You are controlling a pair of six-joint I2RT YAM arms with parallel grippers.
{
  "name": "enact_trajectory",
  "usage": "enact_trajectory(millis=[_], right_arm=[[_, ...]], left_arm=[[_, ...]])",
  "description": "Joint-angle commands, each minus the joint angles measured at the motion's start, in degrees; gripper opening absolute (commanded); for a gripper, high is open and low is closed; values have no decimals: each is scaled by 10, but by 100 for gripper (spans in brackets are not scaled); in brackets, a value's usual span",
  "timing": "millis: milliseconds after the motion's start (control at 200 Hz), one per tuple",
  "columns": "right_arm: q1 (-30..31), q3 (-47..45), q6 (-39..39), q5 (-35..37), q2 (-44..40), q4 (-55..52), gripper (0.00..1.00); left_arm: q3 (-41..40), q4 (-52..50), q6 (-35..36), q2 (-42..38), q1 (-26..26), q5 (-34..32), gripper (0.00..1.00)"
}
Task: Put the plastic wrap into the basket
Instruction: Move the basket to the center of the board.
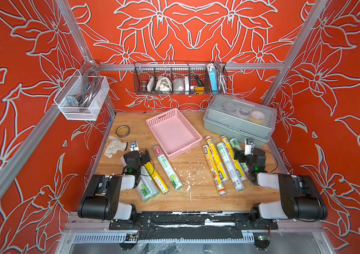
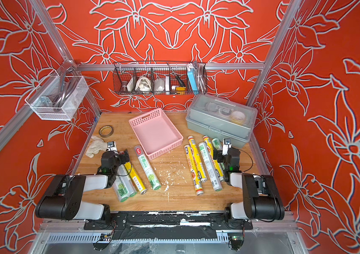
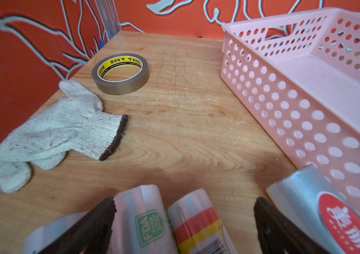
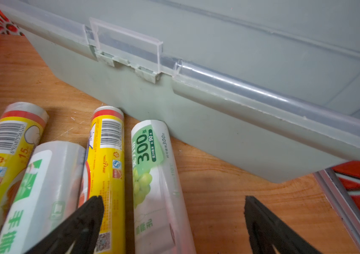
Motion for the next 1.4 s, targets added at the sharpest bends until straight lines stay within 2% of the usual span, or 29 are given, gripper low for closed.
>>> enact_trajectory(millis=[0,175,235,360,420,550,596,656,826,946,1071,1216,1391], right_arm=[[2,27,14,32,-22,-55,100],[2,86,13,36,-110,-213,99],[1,107,30,33,-142,-257,99],[2,173,135,26,-187,-375,100],[2,212,183,-4,-192,-444,100],[4,291,253,-140,-171,-530,100],[9,302,269,-189,-162,-528,100],[34,306,290,-218,-151,-520,100],[141,353,282,-185,-104,-589,100],[185,362,292,-189,-80,-593,100],[226,376,287,-180,-61,-604,99],[251,401,279,-173,-43,-633,96],[268,417,266,-156,-39,-664,96]], left_arm=[[12,-38,-1,-49,-3,-5,98],[37,-145,6,-151,-20,-41,98],[51,-177,-19,-182,-32,-62,98],[113,-292,-110,-222,-37,-60,98],[148,-336,-143,-218,-44,-47,98],[223,-413,-211,-174,-70,-18,98],[253,-444,-241,-151,-72,17,98],[297,-483,-264,-109,-72,71,98],[434,-616,-283,23,-78,153,98],[496,-661,-292,93,-79,154,98],[551,-697,-294,156,-79,145,92],[607,-740,-291,221,-79,134,84],[615,-732,-296,245,-83,147,64]])
